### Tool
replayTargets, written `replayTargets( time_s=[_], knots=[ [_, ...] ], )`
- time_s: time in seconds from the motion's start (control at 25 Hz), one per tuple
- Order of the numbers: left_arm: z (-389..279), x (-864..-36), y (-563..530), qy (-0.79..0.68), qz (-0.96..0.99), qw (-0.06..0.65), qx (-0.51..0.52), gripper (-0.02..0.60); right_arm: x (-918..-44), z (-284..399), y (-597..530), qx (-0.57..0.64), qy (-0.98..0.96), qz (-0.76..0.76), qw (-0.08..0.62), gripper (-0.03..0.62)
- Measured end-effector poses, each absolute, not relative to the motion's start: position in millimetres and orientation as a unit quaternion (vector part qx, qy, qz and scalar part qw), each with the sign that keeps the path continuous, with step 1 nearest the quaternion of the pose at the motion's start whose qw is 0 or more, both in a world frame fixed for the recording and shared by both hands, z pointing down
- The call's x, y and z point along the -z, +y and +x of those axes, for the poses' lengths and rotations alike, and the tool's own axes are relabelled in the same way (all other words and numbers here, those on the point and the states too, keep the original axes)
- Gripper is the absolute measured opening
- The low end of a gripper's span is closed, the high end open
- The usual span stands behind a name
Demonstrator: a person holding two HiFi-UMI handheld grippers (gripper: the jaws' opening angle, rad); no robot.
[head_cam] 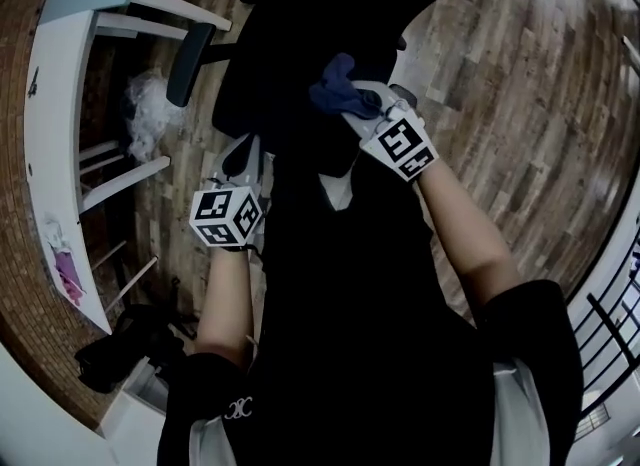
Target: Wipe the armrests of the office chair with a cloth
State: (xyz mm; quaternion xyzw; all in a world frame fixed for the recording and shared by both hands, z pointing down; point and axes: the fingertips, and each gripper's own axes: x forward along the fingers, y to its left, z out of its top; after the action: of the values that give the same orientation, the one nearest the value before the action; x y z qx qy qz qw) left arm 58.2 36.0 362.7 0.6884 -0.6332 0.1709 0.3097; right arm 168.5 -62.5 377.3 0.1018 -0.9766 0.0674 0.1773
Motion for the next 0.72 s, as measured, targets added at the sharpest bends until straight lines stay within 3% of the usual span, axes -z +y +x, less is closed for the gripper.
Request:
replayTargets(
  time_s=[0.32,0.72],
  knots=[
    [-35.3,-367.0,41.8,-0.635,0.691,0.299,-0.171,0.006,-391.6,30.7,-46.6,-0.068,-0.983,0.085,0.148,0.046],
    [-145.6,-395.7,22.7,-0.601,0.705,0.324,-0.191,0.006,-471.0,-120.4,-84.3,-0.131,-0.979,0.095,0.127,0.046]
  ],
)
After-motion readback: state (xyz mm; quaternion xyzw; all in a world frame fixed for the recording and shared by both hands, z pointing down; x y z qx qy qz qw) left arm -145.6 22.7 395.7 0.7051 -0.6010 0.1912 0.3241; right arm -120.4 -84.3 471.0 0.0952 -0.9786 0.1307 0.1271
